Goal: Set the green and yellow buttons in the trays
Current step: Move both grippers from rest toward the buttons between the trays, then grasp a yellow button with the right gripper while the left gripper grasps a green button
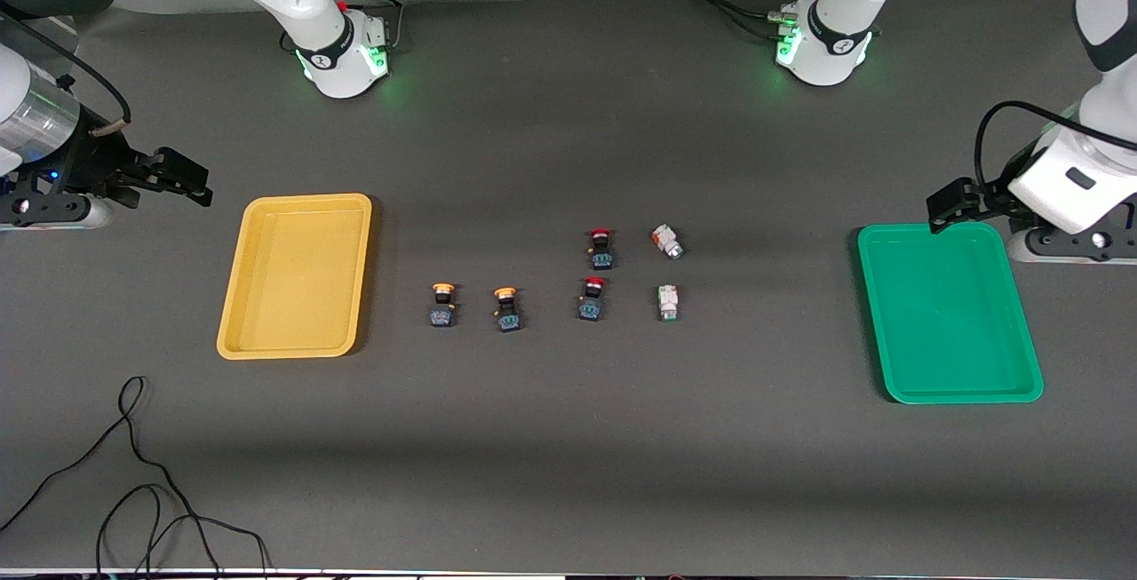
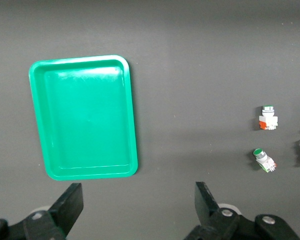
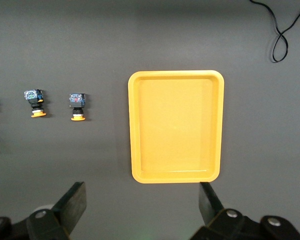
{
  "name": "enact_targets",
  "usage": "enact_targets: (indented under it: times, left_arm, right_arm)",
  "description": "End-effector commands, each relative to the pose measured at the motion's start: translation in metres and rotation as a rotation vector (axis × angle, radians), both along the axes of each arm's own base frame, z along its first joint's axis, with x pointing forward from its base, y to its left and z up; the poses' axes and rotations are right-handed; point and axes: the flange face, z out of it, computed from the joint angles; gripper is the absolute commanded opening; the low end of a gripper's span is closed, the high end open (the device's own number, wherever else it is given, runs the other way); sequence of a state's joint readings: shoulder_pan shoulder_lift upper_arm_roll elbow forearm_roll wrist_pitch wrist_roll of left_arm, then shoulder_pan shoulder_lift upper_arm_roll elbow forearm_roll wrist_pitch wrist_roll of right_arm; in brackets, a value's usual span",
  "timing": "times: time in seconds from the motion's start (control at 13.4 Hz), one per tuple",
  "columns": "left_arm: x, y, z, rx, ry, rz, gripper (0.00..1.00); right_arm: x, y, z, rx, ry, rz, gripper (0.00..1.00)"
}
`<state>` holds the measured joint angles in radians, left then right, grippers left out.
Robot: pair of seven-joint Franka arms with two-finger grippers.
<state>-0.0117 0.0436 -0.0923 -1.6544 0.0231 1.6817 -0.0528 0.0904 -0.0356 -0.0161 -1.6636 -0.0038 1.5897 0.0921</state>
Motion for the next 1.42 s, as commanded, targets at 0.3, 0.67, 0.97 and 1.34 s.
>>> enact_targets:
  times: [0.3, 0.67, 0.97, 1.34]
  left_arm:
    - [-0.015, -0.072, -0.006, 0.002, 0.019, 0.027, 0.99]
    - [-0.057, -0.189, -0.025, 0.02, 0.023, 0.229, 0.98]
    - [-0.103, -0.28, -0.06, -0.012, -0.026, 0.38, 0.98]
    - [-0.13, -0.305, -0.111, -0.016, -0.028, 0.413, 0.98]
  right_arm:
    - [0.0, 0.005, 0.0, 0.024, 0.002, 0.007, 1.0]
    - [-0.003, 0.05, 0.002, 0.054, 0.001, -0.076, 1.0]
    - [0.001, 0.119, -0.024, 0.043, 0.015, -0.144, 1.0]
    - [0.017, 0.175, -0.092, 0.044, 0.054, -0.117, 1.0]
